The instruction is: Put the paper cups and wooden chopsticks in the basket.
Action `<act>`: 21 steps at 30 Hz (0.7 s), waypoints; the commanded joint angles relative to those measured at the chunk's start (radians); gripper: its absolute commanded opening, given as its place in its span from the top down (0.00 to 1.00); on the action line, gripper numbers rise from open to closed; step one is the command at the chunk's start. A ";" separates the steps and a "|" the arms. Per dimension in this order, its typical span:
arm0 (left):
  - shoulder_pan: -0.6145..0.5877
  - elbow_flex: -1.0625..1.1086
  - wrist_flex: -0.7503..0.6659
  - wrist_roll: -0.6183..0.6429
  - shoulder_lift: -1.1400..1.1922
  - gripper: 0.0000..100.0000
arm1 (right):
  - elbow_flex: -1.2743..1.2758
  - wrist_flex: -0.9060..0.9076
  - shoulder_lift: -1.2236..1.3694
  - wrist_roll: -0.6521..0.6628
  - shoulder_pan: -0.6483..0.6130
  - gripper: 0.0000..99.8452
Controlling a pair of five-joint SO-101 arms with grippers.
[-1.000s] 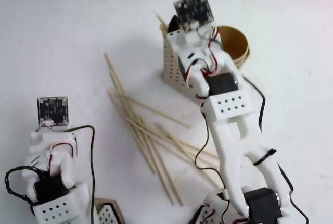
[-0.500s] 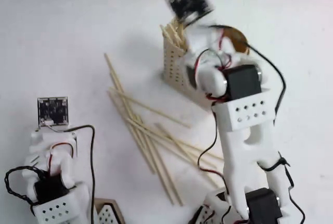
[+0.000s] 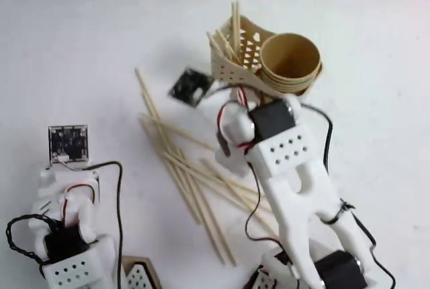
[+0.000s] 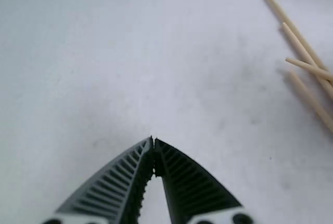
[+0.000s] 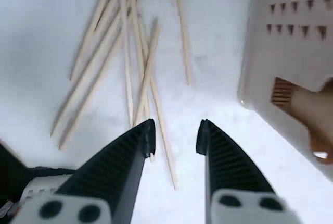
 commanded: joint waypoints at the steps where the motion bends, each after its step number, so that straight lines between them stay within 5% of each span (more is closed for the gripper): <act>1: -0.005 -0.005 -0.005 -0.012 -0.015 0.98 | 0.252 -0.134 -0.131 0.029 -0.007 0.85; 10: -0.005 -0.005 -0.006 -0.012 -0.015 0.98 | 0.743 -0.504 -0.255 0.063 -0.071 0.77; 21: -0.005 -0.003 -0.006 -0.012 -0.015 0.98 | 0.720 -0.664 0.094 0.063 -0.068 0.77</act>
